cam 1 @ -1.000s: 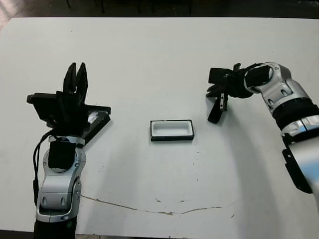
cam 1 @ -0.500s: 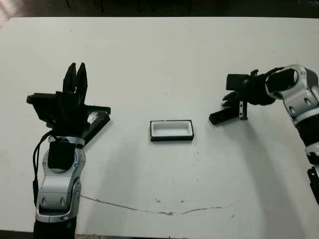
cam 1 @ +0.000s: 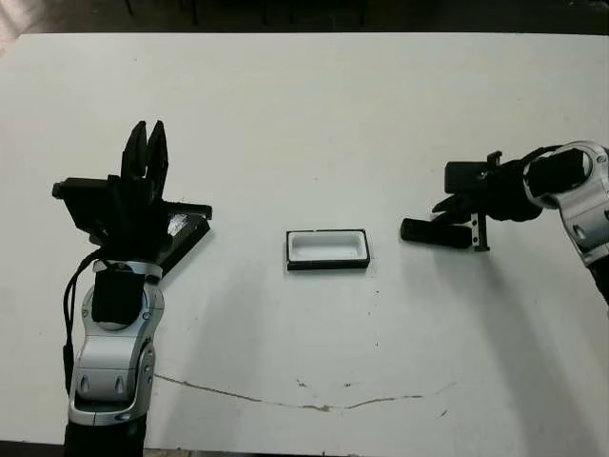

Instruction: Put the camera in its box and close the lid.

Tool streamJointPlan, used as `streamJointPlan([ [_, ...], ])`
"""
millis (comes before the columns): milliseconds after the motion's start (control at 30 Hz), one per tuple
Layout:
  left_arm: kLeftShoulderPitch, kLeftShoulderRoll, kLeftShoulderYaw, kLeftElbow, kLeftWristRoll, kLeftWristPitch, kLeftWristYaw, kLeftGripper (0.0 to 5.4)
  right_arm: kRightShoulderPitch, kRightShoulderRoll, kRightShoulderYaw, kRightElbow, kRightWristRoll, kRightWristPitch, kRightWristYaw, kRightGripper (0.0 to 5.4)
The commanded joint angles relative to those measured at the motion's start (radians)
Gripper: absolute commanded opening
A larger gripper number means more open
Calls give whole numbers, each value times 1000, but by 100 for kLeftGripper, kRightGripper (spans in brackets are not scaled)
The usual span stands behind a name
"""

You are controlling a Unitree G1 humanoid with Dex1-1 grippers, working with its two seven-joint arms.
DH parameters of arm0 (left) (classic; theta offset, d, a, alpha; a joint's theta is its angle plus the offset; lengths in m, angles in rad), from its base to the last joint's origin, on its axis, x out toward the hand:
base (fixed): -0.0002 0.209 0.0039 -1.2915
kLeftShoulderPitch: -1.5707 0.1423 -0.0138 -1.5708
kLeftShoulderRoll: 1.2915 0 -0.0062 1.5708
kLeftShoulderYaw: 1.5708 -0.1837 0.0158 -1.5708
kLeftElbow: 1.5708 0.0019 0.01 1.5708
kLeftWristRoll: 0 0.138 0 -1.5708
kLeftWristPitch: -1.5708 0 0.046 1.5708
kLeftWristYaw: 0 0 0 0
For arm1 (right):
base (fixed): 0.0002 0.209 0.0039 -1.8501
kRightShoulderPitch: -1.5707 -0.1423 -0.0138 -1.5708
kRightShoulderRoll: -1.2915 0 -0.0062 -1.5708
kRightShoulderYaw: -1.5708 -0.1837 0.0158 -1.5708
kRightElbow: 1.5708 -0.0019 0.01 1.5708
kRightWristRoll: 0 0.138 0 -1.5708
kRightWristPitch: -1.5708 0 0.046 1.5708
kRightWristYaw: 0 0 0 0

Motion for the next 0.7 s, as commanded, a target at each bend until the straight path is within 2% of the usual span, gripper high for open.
streamJointPlan([
  [33,7,2,5,6,5,14,6,2,36,-22,15,-21,9,7,36,0],
  [167,8,1,8,1,-4,15,5,2,40,-31,19,-26,28,-8,69,0],
  [333,6,3,13,4,-10,11,2,2,47,-41,28,-47,32,22,99,0],
  [467,4,6,13,7,-7,7,1,2,51,-49,31,-47,40,2,120,0],
  [700,1,8,12,7,5,4,3,2,59,-71,40,-58,25,18,137,0],
])
